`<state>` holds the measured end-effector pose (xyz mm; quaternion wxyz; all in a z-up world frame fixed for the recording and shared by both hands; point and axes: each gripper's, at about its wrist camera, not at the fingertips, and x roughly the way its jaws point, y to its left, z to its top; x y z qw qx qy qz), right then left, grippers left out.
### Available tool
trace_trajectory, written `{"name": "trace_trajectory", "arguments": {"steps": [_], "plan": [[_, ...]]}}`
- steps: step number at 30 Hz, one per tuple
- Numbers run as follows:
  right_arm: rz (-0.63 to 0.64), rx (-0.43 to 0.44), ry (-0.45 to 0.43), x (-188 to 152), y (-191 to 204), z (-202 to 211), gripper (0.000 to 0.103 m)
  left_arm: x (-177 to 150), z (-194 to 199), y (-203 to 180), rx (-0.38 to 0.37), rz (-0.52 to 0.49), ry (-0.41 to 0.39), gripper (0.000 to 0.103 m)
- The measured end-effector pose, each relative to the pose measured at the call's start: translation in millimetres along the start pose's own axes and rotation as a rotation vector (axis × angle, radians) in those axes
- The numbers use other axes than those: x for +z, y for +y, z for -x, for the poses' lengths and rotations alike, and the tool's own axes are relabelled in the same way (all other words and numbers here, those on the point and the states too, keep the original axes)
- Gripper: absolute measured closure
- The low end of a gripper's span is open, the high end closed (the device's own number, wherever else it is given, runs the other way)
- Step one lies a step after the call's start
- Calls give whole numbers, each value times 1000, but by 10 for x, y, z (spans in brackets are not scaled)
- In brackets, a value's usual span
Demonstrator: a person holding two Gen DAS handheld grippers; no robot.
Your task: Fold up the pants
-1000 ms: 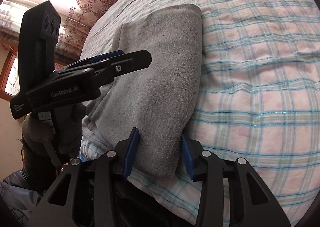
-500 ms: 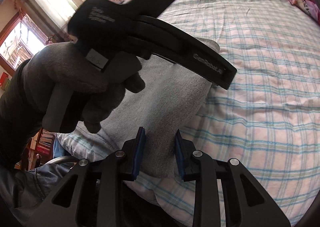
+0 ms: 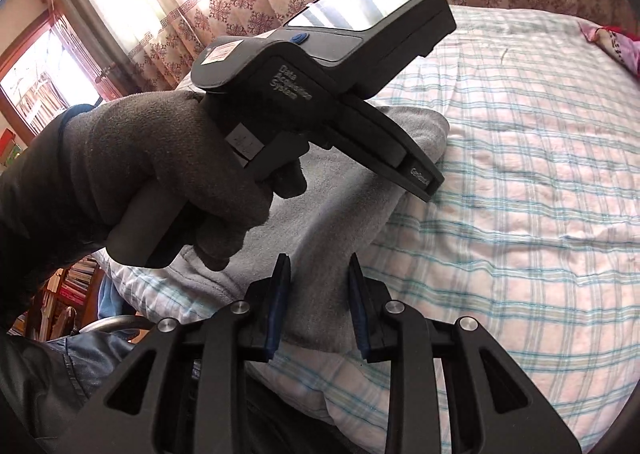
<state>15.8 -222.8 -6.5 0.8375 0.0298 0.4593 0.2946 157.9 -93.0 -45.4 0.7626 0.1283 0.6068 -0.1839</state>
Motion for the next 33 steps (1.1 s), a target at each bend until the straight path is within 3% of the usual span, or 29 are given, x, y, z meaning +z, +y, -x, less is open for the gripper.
{"name": "trace_trajectory", "arguments": {"steps": [5, 8, 10, 14, 19, 22, 26, 33], "plan": [[51, 16, -31, 74, 187, 66, 75, -177, 268, 363, -154, 135, -83, 77], [37, 57, -51, 127, 210, 129, 70, -277, 430, 572, -247, 213, -135, 79], [24, 90, -85, 158, 208, 218, 59, -335, 516, 701, -300, 259, -164, 80], [-48, 153, -123, 234, 112, 364, 58, -558, 692, 1001, -393, 343, -229, 81], [-124, 100, -120, 293, -3, 303, 58, -888, 870, 1404, -484, 434, -318, 82], [-124, 62, -78, 315, 16, 148, 58, -1114, 970, 1672, -525, 480, -361, 83], [-103, 93, 30, 245, 177, -192, 58, -1355, 1065, 2005, -537, 534, -410, 84], [113, 157, 130, 301, 965, -635, 58, -1727, 1231, 2511, -521, 596, -479, 85]]}}
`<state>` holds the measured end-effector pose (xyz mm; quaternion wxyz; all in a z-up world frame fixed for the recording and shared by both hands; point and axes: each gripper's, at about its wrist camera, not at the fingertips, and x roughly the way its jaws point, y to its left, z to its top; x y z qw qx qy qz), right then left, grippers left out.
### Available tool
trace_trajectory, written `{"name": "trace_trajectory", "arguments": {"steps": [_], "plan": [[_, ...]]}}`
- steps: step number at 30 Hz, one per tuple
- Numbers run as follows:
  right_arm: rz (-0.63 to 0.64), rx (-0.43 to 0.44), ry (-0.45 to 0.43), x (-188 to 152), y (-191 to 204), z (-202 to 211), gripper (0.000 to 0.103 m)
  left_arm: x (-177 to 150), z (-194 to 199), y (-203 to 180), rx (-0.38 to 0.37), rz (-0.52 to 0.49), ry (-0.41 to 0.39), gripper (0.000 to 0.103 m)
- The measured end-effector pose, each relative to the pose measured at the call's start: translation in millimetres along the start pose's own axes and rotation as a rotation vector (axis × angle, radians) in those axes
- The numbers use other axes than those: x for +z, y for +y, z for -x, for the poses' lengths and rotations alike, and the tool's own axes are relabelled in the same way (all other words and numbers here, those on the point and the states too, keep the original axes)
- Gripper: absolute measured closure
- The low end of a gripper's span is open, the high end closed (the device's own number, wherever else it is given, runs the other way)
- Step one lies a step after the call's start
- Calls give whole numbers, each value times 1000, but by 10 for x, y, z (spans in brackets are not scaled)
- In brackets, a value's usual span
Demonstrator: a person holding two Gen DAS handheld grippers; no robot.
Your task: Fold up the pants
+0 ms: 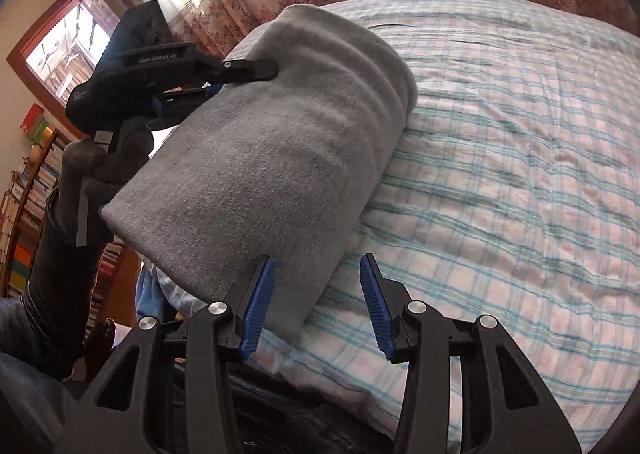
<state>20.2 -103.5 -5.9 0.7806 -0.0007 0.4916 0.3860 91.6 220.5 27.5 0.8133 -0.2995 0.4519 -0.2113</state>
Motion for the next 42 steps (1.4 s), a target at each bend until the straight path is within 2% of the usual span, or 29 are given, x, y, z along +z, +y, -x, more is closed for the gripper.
{"name": "trace_trajectory", "arguments": {"steps": [6, 11, 19, 28, 33, 39, 42], "plan": [[112, 60, 53, 229, 495, -334, 58, 41, 441, 415, 26, 48, -62, 85], [169, 88, 88, 314, 702, -594, 58, -48, 692, 877, 26, 150, -99, 85], [210, 108, 119, 465, 898, -937, 58, -90, 714, 1355, 78, 229, -111, 85], [285, 132, 136, 564, 1219, -1170, 56, -71, 847, 1466, 79, 239, -142, 86], [313, 169, 155, 674, 1364, -1401, 56, 7, 954, 1508, 124, 232, -157, 87], [318, 201, 171, 741, 1523, -1669, 56, -29, 881, 1722, 195, 272, -126, 86], [296, 216, 174, 734, 1466, -1668, 57, -108, 799, 1856, 247, 310, -112, 79]]}}
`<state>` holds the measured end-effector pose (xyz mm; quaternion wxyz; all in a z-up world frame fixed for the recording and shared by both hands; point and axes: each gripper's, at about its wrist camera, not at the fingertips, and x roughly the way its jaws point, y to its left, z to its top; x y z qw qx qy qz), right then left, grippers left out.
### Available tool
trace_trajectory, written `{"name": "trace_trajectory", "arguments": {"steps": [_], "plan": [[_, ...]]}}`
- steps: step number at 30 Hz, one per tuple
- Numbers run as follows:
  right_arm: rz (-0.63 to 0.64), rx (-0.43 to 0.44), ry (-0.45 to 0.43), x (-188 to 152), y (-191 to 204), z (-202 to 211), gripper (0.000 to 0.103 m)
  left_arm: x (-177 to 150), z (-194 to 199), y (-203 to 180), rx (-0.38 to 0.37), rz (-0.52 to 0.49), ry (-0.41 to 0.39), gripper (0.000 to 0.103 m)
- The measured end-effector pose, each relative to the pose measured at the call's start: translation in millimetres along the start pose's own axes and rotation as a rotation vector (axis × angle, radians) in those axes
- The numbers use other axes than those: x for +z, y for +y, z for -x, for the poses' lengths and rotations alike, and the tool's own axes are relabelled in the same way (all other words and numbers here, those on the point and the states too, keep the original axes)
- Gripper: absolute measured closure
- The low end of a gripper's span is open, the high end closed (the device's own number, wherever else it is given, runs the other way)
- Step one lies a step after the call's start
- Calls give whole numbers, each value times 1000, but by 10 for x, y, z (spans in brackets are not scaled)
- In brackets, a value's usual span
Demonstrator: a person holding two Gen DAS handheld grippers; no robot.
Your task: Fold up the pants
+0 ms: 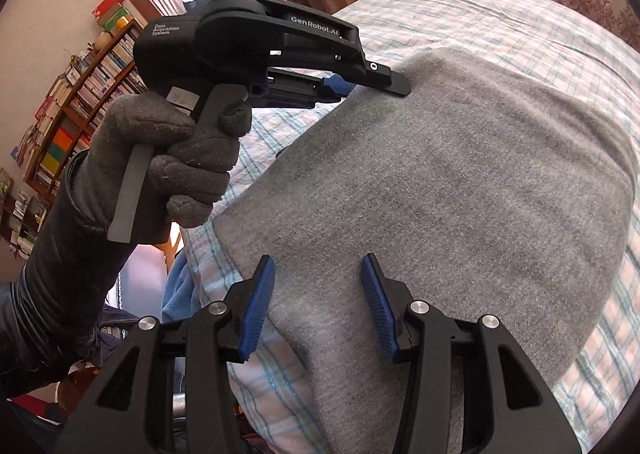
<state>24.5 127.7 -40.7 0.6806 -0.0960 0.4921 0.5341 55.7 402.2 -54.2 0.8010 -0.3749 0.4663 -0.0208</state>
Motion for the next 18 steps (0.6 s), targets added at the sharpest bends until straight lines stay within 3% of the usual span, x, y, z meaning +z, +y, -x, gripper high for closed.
{"name": "trace_trajectory", "arguments": {"steps": [3, 6, 10, 14, 18], "plan": [[-27, 10, -42, -23, -106, 174, 57, -78, 64, -96, 65, -76, -39, 68], [-87, -15, -101, -27, -338, 439, 57, -136, 200, -308, 183, -194, -94, 47], [-233, -74, -178, -23, -847, 782, 57, -174, 491, -518, 259, -243, -182, 45], [-333, -180, -220, -18, -1307, 970, 56, -351, 653, -795, 225, -292, -202, 45], [-412, -211, -226, 16, -1727, 975, 56, -759, 493, -1179, 158, -380, -111, 45]]}}
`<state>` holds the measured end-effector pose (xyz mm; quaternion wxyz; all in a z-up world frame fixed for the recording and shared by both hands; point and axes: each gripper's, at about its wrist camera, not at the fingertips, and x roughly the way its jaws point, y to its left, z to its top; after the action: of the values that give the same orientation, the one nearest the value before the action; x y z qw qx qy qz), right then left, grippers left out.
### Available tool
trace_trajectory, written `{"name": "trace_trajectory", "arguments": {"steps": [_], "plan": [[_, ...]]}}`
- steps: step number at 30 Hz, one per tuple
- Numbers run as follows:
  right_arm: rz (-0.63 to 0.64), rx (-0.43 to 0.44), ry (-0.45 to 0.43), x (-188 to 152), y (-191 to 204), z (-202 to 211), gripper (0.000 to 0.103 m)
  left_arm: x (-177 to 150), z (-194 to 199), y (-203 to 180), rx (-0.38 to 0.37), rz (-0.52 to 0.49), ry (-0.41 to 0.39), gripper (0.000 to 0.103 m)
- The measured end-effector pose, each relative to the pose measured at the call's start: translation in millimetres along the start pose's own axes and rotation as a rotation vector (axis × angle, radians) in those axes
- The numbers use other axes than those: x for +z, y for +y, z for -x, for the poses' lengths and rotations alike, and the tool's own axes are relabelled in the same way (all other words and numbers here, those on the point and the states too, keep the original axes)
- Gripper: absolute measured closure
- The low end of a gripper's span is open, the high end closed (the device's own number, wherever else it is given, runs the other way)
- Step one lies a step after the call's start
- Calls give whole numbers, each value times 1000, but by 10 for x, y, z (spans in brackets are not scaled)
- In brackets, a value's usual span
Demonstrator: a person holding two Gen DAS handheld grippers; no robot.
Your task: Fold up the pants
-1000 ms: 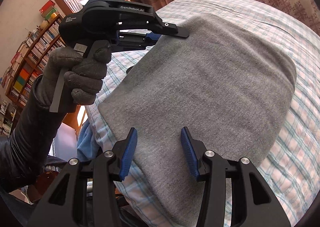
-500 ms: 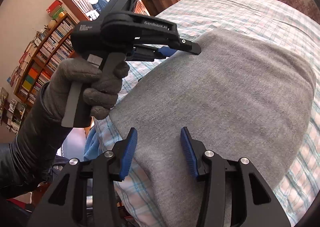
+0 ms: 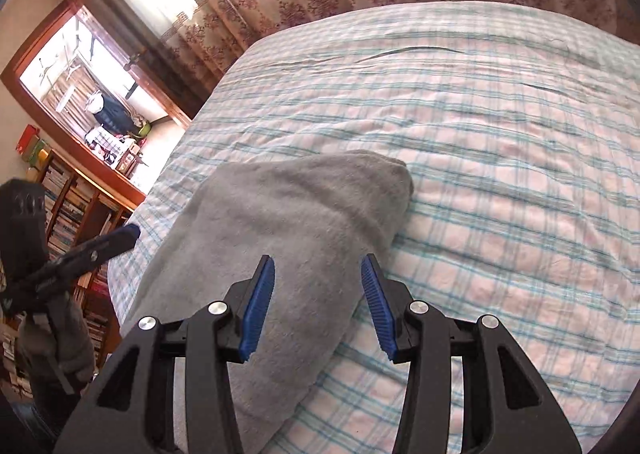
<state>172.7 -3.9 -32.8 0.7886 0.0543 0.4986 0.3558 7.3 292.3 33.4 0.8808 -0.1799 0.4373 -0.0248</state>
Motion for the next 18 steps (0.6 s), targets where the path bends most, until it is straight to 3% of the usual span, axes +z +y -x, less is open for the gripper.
{"name": "trace_trajectory", "arguments": {"steps": [4, 6, 8, 13, 14, 18], "plan": [[-131, 20, 29, 166, -272, -208, 56, -362, -190, -525, -91, -91, 111, 45], [-200, 49, 39, 207, -389, -337, 45, -510, -255, -714, -120, -119, 150, 45], [-250, 72, 45, 224, -428, -431, 42, -629, -285, -848, -135, -143, 174, 45], [-298, 120, 73, 291, -502, -701, 42, -830, -373, -972, -93, -189, 207, 40], [-304, 129, 78, 305, -491, -747, 44, -852, -396, -960, -91, -183, 218, 40], [-268, 134, 82, 383, -407, -849, 79, -997, -496, -913, -68, -194, 254, 41]]}}
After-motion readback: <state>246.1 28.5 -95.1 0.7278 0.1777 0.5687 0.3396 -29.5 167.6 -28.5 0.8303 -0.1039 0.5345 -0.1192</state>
